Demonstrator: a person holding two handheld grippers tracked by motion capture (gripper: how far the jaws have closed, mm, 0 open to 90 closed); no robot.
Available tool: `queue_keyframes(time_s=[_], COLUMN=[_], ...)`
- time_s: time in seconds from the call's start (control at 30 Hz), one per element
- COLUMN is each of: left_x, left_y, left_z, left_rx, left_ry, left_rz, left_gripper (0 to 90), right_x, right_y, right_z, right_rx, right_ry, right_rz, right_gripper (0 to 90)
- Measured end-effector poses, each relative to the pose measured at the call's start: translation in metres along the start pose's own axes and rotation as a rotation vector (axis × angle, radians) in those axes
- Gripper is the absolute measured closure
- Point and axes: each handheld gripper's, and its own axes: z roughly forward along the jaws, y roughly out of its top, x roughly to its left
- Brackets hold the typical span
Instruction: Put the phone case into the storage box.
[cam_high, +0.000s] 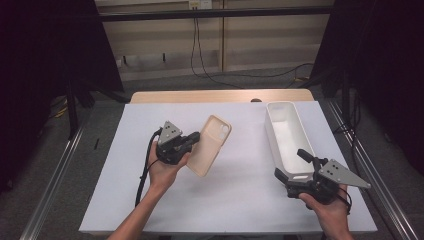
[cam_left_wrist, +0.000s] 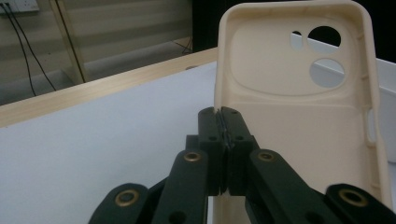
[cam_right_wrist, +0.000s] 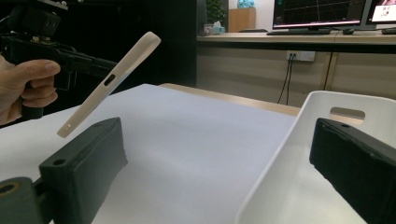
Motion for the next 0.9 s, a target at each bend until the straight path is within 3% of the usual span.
queue_keyframes(time_s=[0.37,0.57,0.9], left_x=[-0.015,-0.019,-0.032], left_y=[-0.003,-0.003,-0.003], left_z=[0.007,0.012,0.022], left_rx=[0.012,0.018,0.028], left_ry=[-0.016,-0.025,-0.041], left_rz=[0.009,-0.001,0.02], left_gripper=[88.5,88.5,88.4], right_x=[0.0,0.003,0.01], right_y=[0.007,0.012,0.021], right_z=[0.014,0.027,0.048], right_rx=[-0.003,0.004,0.005], right_ry=[-0.011,0.007,0.019], right_rz=[-0.004,-0.021,-0.022], right_gripper=[3.6,5.1,8.6])
